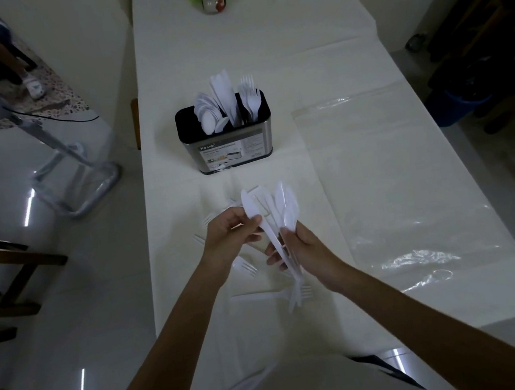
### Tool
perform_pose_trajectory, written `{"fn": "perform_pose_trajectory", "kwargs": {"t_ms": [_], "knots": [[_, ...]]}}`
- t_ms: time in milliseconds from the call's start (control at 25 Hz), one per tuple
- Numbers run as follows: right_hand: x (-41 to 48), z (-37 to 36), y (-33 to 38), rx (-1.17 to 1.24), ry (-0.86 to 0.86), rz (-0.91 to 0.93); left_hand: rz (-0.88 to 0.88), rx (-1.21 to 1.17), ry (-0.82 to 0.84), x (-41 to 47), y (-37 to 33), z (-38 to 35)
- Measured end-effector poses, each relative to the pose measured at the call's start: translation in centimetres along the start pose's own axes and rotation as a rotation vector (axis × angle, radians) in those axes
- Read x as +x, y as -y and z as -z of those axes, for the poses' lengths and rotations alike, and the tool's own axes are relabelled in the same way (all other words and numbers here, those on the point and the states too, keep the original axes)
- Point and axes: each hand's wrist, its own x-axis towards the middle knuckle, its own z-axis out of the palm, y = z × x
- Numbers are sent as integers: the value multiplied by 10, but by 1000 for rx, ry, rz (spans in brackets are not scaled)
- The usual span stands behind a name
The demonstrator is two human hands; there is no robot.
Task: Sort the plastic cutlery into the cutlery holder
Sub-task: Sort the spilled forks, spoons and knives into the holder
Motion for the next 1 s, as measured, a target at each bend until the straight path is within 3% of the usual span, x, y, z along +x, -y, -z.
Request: {"fn": "perform_pose_trajectory", "kwargs": {"t_ms": [280, 440, 520, 640, 880, 1000], "knots": [[-12, -1, -10, 340, 53, -90, -27, 335, -10, 6, 9, -9], [-16, 6, -16, 278, 61, -68, 3, 290, 33, 6, 0, -15], [-19, 10, -20, 165, 74, -51, 7, 179, 170, 5, 1, -16], [-25, 17, -27, 8, 117, -139, -46, 262, 334, -1, 8, -25], [-23, 28, -27, -27, 152, -296, -31, 256, 248, -8, 15, -39], [-17, 29, -24, -38, 157, -322, 62, 135, 201, 0, 17, -38]]}}
